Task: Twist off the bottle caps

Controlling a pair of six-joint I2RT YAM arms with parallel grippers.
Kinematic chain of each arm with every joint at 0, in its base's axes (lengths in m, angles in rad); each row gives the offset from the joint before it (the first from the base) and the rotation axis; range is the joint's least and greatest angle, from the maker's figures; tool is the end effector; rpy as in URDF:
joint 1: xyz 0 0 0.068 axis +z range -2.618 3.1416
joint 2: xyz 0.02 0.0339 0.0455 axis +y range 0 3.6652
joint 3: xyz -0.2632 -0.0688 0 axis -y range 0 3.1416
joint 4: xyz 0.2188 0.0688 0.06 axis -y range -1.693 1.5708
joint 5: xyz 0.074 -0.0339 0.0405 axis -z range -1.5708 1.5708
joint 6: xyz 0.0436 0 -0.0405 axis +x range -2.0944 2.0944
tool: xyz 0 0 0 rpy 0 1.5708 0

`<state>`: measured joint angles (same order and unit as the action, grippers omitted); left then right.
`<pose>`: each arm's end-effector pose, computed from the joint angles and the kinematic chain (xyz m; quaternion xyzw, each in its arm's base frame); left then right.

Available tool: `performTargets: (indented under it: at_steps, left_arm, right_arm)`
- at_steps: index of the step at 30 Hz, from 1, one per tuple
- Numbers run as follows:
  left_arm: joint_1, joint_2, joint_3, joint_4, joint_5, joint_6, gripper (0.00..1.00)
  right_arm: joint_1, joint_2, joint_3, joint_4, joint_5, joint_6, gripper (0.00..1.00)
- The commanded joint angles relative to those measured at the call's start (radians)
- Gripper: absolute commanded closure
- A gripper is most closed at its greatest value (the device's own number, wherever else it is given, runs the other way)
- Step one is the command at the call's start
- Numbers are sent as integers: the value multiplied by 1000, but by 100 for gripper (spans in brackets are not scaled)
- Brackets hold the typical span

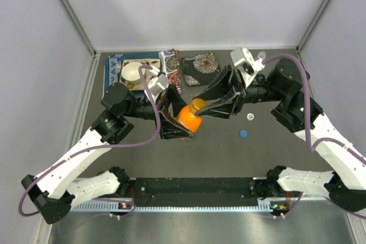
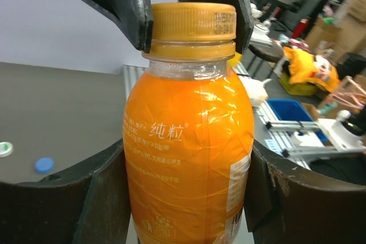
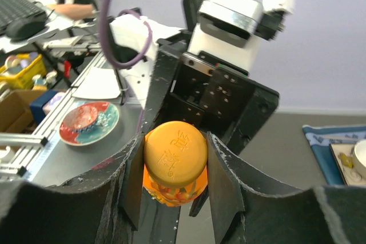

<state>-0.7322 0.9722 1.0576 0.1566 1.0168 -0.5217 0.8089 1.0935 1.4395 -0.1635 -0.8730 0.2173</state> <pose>0.1081 -0.1470 0.4326 0.4377 0.4954 -0.6465 0.3808 0.1035 0.1568 0.4964 -0.4798 0.4598 0.5775 0.4741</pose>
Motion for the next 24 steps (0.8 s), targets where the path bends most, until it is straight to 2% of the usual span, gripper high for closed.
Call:
performTargets:
  at_steps: [1,10,15,19,20,21,22,23,24]
  left_arm:
    - [7,29,4,228,98,-138,70]
    - [5,34,-7,262,124,-161,70]
    - [5,36,-7,227,128,-133,70]
    - [7,37,-2,192,117,-103,70]
    - [5,37,4,167,106,-75,71]
    - [5,34,10,141,94,-54,71]
    - [7,33,22,83,73,-32,71]
    - [5,33,27,58,57,10,71]
    - [5,28,30,32,42,32,71]
  right_arm:
    - [26,5,-28,-45,-311,-97,100]
    - [-19,17,-30,-115,-454,-186,100]
    - [-45,8,-42,-172,-452,-259,100]
    - [-47,8,-54,-176,-417,-253,100]
    - [-47,6,-51,-176,-390,-243,98]
    - [-47,5,-51,-177,-361,-228,86]
    - [-47,0,-50,-179,-312,-223,77]
    - [-47,-3,-44,-180,-285,-225,71]
    - [-47,-6,-42,-180,-261,-196,68]
